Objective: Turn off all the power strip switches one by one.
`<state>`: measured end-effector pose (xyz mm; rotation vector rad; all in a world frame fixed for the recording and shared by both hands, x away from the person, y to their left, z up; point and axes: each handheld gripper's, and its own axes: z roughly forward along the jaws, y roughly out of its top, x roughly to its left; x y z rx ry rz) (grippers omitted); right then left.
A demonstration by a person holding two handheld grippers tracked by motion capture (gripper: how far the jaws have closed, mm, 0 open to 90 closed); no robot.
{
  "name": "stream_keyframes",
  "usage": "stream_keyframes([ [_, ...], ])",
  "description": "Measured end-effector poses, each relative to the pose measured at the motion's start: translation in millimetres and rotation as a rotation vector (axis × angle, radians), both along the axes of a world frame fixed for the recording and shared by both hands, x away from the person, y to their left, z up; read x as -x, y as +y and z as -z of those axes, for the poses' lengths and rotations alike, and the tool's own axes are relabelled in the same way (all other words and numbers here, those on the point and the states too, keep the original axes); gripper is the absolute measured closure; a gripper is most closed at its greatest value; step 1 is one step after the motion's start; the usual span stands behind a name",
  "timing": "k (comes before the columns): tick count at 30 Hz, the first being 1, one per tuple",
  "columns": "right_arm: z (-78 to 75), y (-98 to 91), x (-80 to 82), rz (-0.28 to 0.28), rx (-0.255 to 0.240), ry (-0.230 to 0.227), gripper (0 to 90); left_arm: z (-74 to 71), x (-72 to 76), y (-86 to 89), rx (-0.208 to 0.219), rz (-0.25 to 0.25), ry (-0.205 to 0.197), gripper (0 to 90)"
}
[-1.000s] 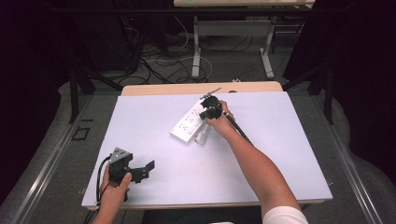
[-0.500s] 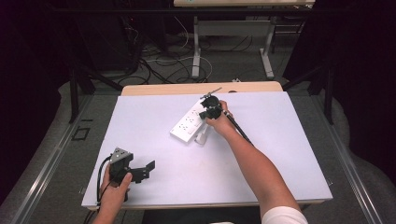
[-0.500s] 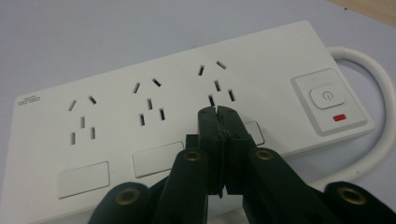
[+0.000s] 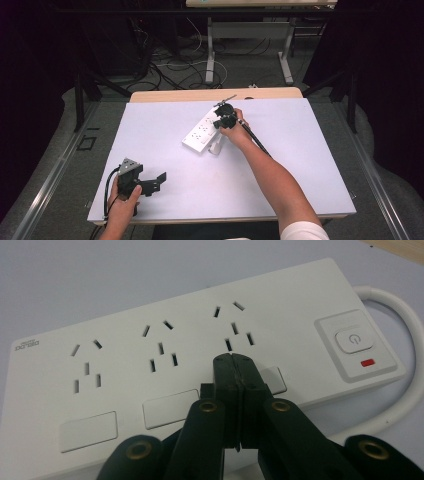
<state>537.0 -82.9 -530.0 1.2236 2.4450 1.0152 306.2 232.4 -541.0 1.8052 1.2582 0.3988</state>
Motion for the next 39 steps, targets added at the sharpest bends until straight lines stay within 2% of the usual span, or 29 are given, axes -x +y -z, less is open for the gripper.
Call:
stream_keyframes([
  [9, -2.0, 0.3, 1.3, -0.001, 0.028, 0.006, 90.0, 0.7, -0.4, 0.0, 0.002, -0.004, -0.003, 0.8],
  [13, -2.0, 0.3, 2.0, -0.004, 0.02, 0.003, 90.0, 0.4, -0.4, 0.4, 0.0, 0.0, 0.002, 0.8],
  [14, -3.5, 0.8, 3.4, 0.004, 0.025, 0.021, 90.0, 0.6, -0.5, 0.0, 0.001, -0.003, -0.001, 0.8],
  [15, -3.9, 0.4, 3.3, -0.013, 0.019, 0.0, 90.0, 0.8, -0.5, -0.1, 0.002, -0.004, -0.003, 0.8],
  [16, -4.7, 0.8, 3.9, -0.008, 0.021, -0.001, 90.0, 0.6, -0.5, 0.1, 0.001, -0.001, 0.001, 0.8],
  [22, -7.4, 2.6, 7.2, -0.029, 0.015, 0.003, 90.0, 0.5, -0.7, 0.1, -0.001, 0.0, 0.003, 0.8],
  [24, -7.7, 3.8, 8.4, -0.019, 0.008, 0.01, 90.0, 0.6, -0.7, 0.1, 0.0, -0.001, 0.002, 0.8],
  [28, -8.4, 5.6, 10.3, -0.044, -0.004, -0.002, 89.8, 0.7, -0.7, 0.2, -0.002, 0.0, 0.004, 0.8],
  [30, -9.9, 7.2, 12.5, -0.058, 0.015, 0.017, 89.5, 0.8, -0.7, -0.1, -0.001, -0.002, 0.004, 0.9],
  [31, -8.4, 8.4, 13.0, -0.057, -0.006, 0.005, 89.5, 0.7, -0.7, 0.1, -0.002, 0.001, 0.004, 0.9],
  [32, -9.6, 8.9, 14.1, -0.063, 0.01, 0.021, 89.5, 1.0, -0.8, -0.2, -0.001, -0.003, 0.001, 0.8],
  [34, -8.0, 10.7, 15.5, -0.074, -0.007, 0.01, 89.4, 0.9, -0.8, 0.1, -0.003, 0.0, 0.003, 0.8],
  [39, -7.0, 13.6, 17.6, -0.087, -0.005, 0.009, 88.7, 1.0, -0.8, -0.1, -0.004, -0.001, 0.001, 0.9],
])
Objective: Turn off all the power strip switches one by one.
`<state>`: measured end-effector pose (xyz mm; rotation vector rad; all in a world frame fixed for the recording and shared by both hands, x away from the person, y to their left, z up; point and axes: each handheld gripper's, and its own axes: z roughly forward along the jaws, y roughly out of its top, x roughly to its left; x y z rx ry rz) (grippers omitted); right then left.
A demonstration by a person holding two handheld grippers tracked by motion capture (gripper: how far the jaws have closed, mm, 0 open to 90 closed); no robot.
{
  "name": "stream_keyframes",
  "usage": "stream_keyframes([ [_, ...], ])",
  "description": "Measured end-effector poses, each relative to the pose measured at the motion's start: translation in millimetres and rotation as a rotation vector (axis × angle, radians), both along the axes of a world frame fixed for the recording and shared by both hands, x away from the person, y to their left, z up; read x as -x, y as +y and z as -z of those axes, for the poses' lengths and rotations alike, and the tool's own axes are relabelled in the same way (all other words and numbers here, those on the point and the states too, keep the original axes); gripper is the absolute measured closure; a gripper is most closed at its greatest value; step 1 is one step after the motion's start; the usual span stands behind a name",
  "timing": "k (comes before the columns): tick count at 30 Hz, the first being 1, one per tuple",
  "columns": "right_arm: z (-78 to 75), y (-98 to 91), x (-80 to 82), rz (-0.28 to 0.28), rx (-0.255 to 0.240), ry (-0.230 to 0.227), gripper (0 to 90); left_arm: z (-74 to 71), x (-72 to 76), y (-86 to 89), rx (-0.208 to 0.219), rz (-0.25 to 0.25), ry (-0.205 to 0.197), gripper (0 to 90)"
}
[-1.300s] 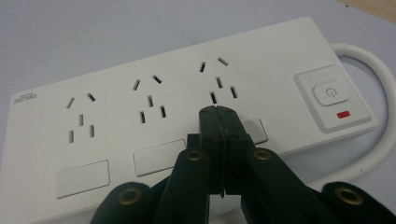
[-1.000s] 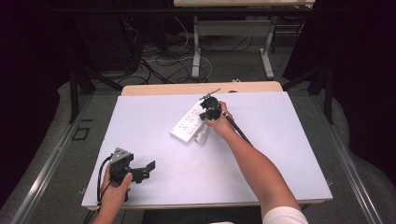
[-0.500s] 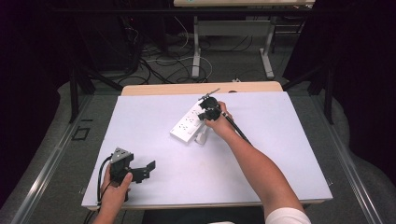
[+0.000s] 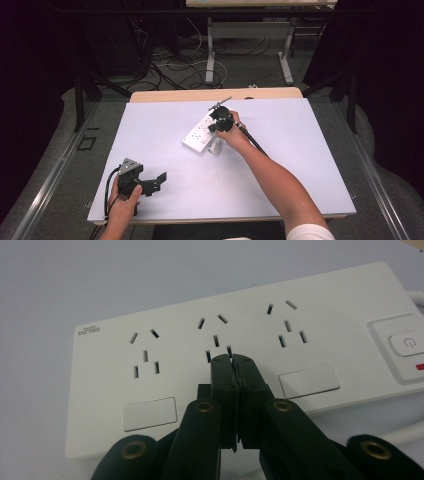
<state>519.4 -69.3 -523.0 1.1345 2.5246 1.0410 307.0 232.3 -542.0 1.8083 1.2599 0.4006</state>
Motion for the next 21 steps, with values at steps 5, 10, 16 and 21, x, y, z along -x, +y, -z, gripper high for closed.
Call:
stream_keyframes([
  [5, 0.9, 2.4, 2.3, -0.014, -0.002, -0.002, 88.0, 0.2, 0.0, 0.0, 0.0, 0.0, 0.001, 0.8],
  [10, 0.5, 1.3, 5.8, -0.012, 0.028, 0.037, 86.9, 0.3, -0.3, -0.7, 0.001, 0.004, 0.005, 0.8],
  [16, 3.8, 1.6, 6.9, -0.019, -0.004, 0.005, 86.6, 0.2, -0.5, -1.1, 0.0, 0.004, 0.006, 0.8],
  [21, 4.7, 3.7, 8.6, -0.016, -0.002, 0.007, 86.6, 0.1, -0.5, -0.8, -0.001, 0.005, 0.006, 0.8],
])
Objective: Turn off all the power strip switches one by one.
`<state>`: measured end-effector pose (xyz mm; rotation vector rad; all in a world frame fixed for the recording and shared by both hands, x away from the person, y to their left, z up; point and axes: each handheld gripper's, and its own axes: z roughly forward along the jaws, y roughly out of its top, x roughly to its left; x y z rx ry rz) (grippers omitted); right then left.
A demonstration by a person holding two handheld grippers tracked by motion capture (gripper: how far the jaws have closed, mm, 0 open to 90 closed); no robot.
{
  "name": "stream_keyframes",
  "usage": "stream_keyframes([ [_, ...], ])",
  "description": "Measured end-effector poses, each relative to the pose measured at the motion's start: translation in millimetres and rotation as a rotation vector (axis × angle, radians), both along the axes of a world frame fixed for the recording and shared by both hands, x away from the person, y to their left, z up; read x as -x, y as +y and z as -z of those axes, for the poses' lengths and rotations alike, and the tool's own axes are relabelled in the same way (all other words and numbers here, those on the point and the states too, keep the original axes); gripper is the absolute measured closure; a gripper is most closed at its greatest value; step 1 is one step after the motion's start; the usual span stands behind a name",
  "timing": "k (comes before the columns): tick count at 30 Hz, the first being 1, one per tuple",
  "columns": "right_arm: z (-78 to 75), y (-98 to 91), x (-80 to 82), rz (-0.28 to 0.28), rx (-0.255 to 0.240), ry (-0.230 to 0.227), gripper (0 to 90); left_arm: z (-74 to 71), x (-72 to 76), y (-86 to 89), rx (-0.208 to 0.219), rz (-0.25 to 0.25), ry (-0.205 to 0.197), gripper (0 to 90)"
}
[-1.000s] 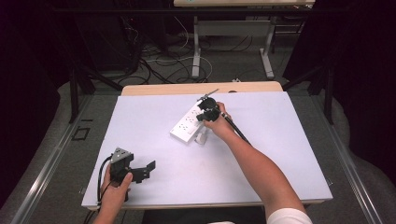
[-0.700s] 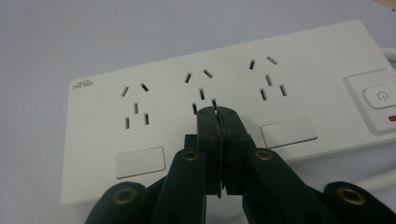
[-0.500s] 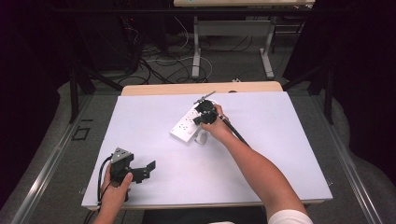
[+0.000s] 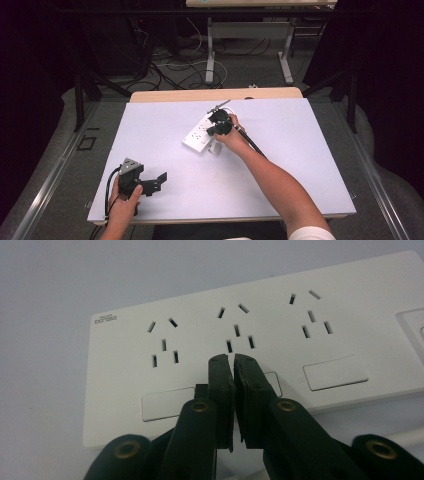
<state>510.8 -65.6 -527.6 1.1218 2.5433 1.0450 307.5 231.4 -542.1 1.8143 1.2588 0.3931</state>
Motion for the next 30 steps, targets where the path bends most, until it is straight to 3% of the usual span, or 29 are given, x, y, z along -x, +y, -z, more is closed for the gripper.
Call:
stream_keyframes([
  [2, -3.0, 0.1, 0.3, 0.0, 0.037, 0.022, 87.2, 0.0, 0.0, 0.1, 0.0, 0.0, 0.0, 0.8],
  [5, -1.2, 1.0, 0.2, 0.004, 0.016, 0.002, 87.6, -0.3, 0.2, 0.1, -0.001, 0.001, -0.001, 0.8],
  [10, -1.9, 0.7, 0.4, -0.01, 0.039, -0.005, 87.8, -0.3, 0.4, -0.2, -0.002, -0.003, -0.005, 0.8],
  [11, 0.1, 1.3, 0.1, -0.018, 0.018, -0.029, 88.3, -0.4, 0.4, -0.2, -0.002, -0.003, -0.006, 0.8],
  [13, -2.8, 1.6, 1.2, -0.025, 0.056, -0.008, 90.0, -0.4, 0.5, -0.4, -0.001, -0.004, -0.005, 0.8],
  [15, -1.0, 1.0, 0.1, -0.044, 0.049, -0.027, 90.0, -0.6, 0.6, -0.4, -0.002, -0.003, -0.004, 0.8],
  [17, -1.9, 2.1, 1.7, -0.025, 0.066, 0.019, 90.0, -0.7, 0.8, -0.5, -0.001, -0.004, -0.006, 0.8],
  [18, 1.0, 1.9, 0.9, -0.029, 0.031, -0.013, 90.0, -0.7, 0.8, -0.4, -0.001, -0.003, -0.006, 0.8],
  [19, 1.8, 1.4, 0.6, -0.034, 0.029, -0.023, 90.0, -0.6, 0.8, -0.3, -0.001, -0.004, -0.006, 0.8],
  [27, 0.1, 0.5, 1.1, -0.03, 0.04, 0.002, 90.0, -0.4, 0.5, -0.5, -0.001, -0.005, -0.008, 0.9],
  [30, 3.9, 2.0, 1.1, -0.02, -0.005, -0.033, 90.0, -0.5, 0.6, -0.3, -0.001, -0.003, -0.006, 0.8],
])
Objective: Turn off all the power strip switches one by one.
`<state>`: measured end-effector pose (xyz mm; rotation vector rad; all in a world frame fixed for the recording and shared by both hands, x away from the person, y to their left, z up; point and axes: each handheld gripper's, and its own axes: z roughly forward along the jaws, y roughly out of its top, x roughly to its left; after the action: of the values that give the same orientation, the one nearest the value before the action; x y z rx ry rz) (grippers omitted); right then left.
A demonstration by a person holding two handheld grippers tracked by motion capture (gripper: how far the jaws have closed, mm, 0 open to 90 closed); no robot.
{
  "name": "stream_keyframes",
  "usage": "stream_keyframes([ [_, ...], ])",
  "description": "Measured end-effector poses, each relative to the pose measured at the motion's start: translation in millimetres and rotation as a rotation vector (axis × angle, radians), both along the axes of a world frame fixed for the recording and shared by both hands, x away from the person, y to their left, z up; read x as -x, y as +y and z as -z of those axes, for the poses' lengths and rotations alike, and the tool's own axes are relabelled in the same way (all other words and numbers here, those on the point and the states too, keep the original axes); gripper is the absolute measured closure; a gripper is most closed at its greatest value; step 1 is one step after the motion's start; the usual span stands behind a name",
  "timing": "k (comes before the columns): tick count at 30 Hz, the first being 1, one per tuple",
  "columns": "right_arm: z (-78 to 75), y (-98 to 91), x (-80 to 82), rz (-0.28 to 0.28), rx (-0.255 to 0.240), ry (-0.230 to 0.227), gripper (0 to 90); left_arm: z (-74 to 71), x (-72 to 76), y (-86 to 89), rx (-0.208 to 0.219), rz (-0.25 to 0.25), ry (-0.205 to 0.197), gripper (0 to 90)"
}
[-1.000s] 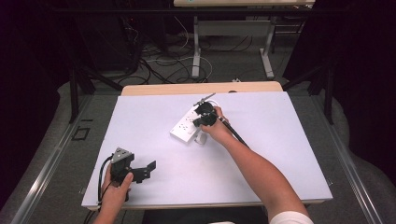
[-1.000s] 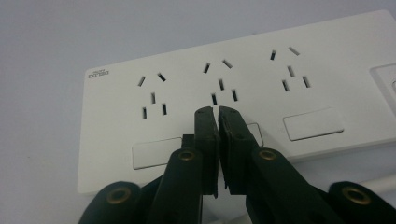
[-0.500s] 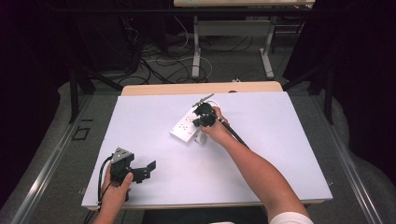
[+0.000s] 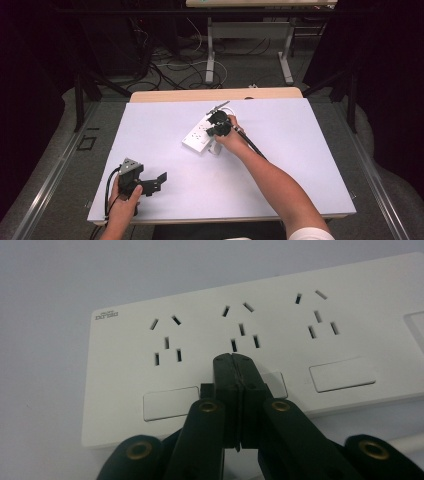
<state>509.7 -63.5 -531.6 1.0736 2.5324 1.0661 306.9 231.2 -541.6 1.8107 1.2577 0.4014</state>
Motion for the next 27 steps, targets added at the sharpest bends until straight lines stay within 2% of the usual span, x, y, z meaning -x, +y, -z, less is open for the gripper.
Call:
stream_keyframes([
  [3, -1.9, -0.5, 0.2, 0.005, 0.019, 0.023, 90.0, 0.1, 0.0, -0.1, 0.0, 0.0, 0.0, 0.8],
  [9, -1.1, -0.4, 0.1, 0.013, 0.006, 0.02, 90.0, 0.2, -0.1, 0.2, 0.001, -0.001, -0.001, 0.8],
  [11, -2.3, -0.6, 0.3, 0.011, 0.02, 0.035, 90.0, 0.1, 0.0, 0.2, 0.0, 0.0, 0.0, 0.8],
  [14, -1.0, -0.2, 0.8, 0.024, -0.002, 0.028, 90.0, 0.2, -0.1, 0.2, 0.0, 0.001, 0.001, 0.8],
  [20, -2.0, -0.6, 1.2, 0.031, 0.005, 0.033, 89.1, 0.3, -0.4, 0.0, 0.0, 0.004, 0.007, 0.8],
  [21, -1.9, -0.9, 0.7, 0.024, 0.008, 0.021, 89.0, 0.4, -0.5, -0.3, 0.001, 0.001, 0.006, 0.8],
  [22, -2.7, -0.5, 1.3, 0.032, 0.012, 0.029, 89.0, 0.4, -0.5, -0.4, 0.002, 0.001, 0.006, 0.8],
  [23, -7.6, -2.2, 2.0, 0.016, 0.064, 0.065, 88.9, 0.4, -0.4, -0.4, 0.001, 0.003, 0.007, 0.8],
  [24, -4.3, -0.7, 2.2, 0.025, 0.013, 0.029, 88.9, 0.5, -0.5, -0.3, 0.001, 0.003, 0.008, 0.8],
  [25, -10.4, -2.2, 3.4, 0.014, 0.071, 0.08, 88.7, 0.5, -0.5, -0.3, 0.001, 0.003, 0.008, 0.8],
  [27, -7.0, -1.2, 3.7, 0.012, 0.016, 0.023, 88.5, 0.5, -0.5, -0.4, 0.001, 0.003, 0.008, 0.8],
])
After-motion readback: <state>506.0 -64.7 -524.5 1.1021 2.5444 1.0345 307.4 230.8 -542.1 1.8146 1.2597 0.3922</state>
